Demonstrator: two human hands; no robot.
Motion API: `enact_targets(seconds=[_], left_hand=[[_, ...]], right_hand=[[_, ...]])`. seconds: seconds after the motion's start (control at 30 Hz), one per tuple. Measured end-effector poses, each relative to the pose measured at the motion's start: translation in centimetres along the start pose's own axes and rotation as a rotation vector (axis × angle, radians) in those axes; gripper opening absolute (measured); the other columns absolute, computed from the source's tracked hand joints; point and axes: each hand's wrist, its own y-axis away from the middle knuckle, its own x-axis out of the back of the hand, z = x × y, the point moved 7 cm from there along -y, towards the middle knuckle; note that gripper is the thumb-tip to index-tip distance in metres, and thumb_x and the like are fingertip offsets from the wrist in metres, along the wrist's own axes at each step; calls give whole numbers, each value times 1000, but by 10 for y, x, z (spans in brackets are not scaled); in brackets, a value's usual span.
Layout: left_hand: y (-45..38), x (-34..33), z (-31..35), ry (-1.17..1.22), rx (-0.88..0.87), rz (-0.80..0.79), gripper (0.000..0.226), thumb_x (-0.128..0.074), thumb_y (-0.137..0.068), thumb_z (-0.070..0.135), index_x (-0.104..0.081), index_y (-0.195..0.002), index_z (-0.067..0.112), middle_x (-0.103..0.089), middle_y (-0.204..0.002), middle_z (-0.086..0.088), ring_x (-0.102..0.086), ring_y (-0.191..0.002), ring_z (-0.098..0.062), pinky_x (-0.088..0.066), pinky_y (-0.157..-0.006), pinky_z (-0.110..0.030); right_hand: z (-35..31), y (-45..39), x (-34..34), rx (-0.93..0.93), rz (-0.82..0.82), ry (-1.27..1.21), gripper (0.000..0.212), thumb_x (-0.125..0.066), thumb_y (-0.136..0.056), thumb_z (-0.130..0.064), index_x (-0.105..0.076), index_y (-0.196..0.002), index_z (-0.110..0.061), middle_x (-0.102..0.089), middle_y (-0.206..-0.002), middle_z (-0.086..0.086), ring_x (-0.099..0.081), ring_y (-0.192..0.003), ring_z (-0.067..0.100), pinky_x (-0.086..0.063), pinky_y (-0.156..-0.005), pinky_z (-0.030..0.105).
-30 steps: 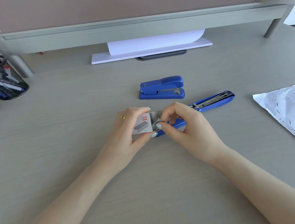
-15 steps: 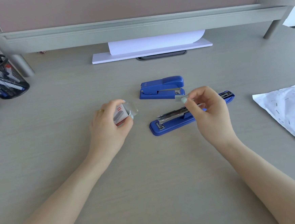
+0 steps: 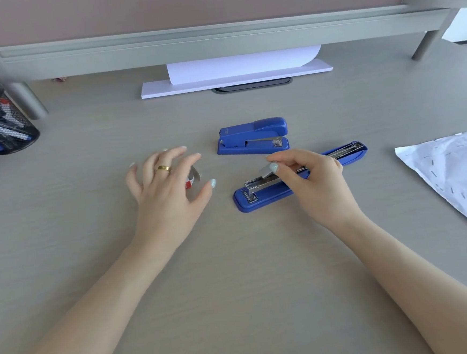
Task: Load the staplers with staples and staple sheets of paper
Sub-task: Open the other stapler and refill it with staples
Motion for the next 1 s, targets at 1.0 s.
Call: enact_targets(seconds=[1.0], left_hand=[[5,-25,42,306,-101,-151,37,-44,-72,53,-65,-91,29,-60,-103,11,-39,-101,-5,-16,-84,-19]], right_hand=[[6,-3,-7,44,-60,32,15,-58,-89,-25,-61,-87,-39,-62,-81,-26,-55,-79,-10,-9,-113,35]])
